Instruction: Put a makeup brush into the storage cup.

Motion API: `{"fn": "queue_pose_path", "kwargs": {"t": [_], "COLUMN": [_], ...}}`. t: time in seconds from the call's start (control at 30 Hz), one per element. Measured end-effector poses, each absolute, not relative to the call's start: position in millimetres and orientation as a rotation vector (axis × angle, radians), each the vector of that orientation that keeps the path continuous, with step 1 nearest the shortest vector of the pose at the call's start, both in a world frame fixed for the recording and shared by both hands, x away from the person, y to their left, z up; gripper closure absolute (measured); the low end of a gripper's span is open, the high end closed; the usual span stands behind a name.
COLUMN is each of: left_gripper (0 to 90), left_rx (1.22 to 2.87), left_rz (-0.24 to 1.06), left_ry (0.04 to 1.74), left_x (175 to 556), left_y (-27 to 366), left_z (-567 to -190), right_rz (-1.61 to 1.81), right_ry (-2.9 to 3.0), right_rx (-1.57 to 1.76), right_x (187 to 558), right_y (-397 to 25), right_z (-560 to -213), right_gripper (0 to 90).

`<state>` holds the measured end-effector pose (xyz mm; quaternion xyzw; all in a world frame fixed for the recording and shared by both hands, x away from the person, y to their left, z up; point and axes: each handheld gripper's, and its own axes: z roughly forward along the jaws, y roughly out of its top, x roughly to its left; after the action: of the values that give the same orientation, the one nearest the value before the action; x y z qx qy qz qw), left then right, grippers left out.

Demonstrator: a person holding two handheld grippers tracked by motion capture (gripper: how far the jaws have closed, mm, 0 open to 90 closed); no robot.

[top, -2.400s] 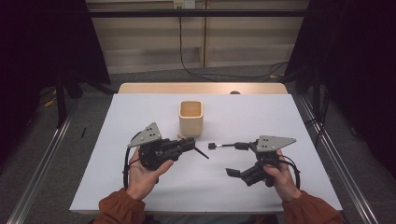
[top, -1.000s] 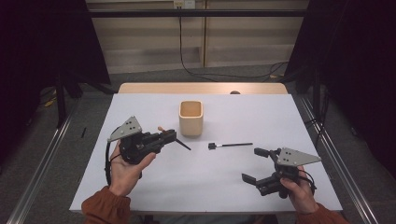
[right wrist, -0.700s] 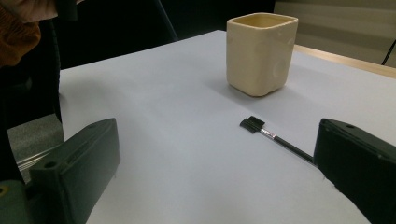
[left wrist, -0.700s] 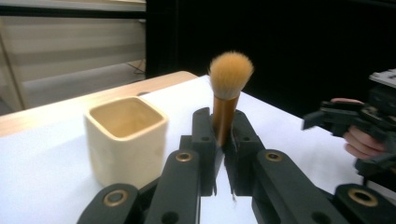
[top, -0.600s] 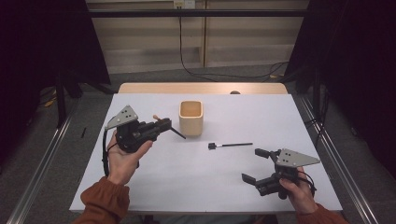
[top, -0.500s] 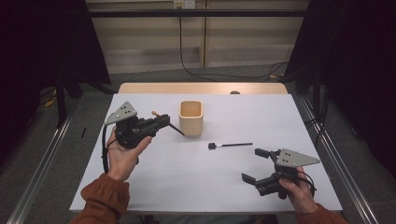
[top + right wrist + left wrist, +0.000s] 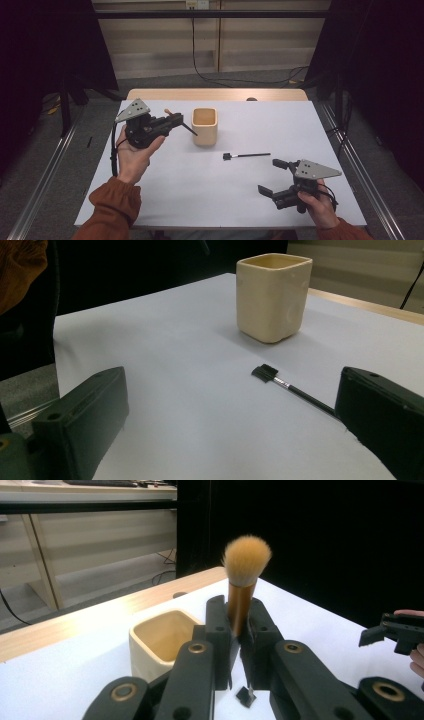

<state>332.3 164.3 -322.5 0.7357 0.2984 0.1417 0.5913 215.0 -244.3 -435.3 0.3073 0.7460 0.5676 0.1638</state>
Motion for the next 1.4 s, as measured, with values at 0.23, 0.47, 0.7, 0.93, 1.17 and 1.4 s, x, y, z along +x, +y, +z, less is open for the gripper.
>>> {"fn": "queue_pose_path", "kwargs": {"t": [0.23,0.47,0.7,0.93,1.17,1.4], "left_gripper": [83.8,83.7,83.8,83.7,83.7,83.7], "left_rx": [1.717,1.716,1.721,1.719,1.717,1.743], "left_rz": [0.351,0.362,0.372,0.381,0.382,0.384], "left_ry": [0.691,0.717,0.732,0.733,0.738,0.753], "left_x": [343.0,356.9,365.8,373.1,379.2,384.4], "left_y": [158.4,155.5,153.4,150.3,145.3,139.6], "left_z": [-317.2,-316.0,-314.8,-312.3,-312.1,-318.4], "right_rz": [1.619,1.616,1.611,1.611,1.610,1.610], "right_ry": [2.112,2.106,2.111,2.112,2.118,2.124], "right_rx": [0.879,0.881,0.885,0.885,0.884,0.877], "right_x": [214.6,214.3,214.8,215.0,215.1,215.2], "right_y": [-246.4,-247.0,-247.1,-246.8,-246.6,-246.1], "right_z": [-433.9,-433.7,-434.9,-435.2,-435.8,-435.9], "right_gripper": [0.1,0.2,0.2,0.4,0.4,0.5]}}
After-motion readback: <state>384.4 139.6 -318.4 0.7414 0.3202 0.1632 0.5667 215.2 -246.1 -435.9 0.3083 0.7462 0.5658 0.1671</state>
